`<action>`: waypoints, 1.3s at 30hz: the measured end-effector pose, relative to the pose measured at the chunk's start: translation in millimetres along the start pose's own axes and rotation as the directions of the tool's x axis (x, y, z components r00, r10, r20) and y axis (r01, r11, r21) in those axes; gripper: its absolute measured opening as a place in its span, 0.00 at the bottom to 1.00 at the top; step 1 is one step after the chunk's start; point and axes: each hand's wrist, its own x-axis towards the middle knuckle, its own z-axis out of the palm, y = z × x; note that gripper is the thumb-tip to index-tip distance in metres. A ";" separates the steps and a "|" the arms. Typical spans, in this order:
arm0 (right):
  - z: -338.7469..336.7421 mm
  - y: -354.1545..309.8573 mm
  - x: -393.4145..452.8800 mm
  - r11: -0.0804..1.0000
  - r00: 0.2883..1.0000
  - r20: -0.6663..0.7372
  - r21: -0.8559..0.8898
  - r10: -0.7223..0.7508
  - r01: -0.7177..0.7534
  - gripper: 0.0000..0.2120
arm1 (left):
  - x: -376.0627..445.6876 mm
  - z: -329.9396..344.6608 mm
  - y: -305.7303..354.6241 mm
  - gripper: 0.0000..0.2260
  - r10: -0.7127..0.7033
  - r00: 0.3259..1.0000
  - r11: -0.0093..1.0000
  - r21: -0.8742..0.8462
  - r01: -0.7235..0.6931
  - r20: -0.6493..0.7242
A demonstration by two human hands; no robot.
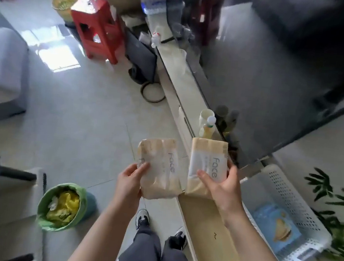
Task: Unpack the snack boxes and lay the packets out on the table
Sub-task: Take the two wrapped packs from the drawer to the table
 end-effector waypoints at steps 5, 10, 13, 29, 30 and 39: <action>61.0 -14.5 -9.5 0.998 0.977 0.211 -0.061 -0.021 0.035 0.37 | -16.8 -66.8 6.5 0.11 0.006 0.990 0.982 -0.185 -0.033 -0.144; 129.8 -28.0 -33.5 0.993 0.918 0.395 -0.088 -0.042 0.083 0.36 | -31.6 -138.0 8.7 0.04 -0.013 0.956 0.941 -0.327 -0.087 -0.294; 175.5 -33.4 -51.9 0.989 0.878 0.477 -0.101 -0.051 0.112 0.39 | -37.8 -185.5 8.2 0.05 -0.010 0.936 0.914 -0.383 -0.134 -0.352; 444.1 -20.2 -190.2 0.942 0.592 0.806 -0.179 -0.025 0.284 0.38 | -89.3 -447.3 -5.6 0.06 -0.092 0.739 0.744 -0.540 -0.394 -0.667; 457.8 -17.4 -200.4 0.940 0.566 0.825 -0.186 -0.010 0.288 0.38 | -95.1 -459.9 -11.2 0.05 -0.113 0.717 0.737 -0.543 -0.404 -0.688; 564.2 11.9 -278.5 0.902 0.351 0.927 -0.258 0.131 0.345 0.35 | -137.9 -548.3 -59.9 0.08 -0.353 0.556 0.593 -0.640 -0.488 -0.752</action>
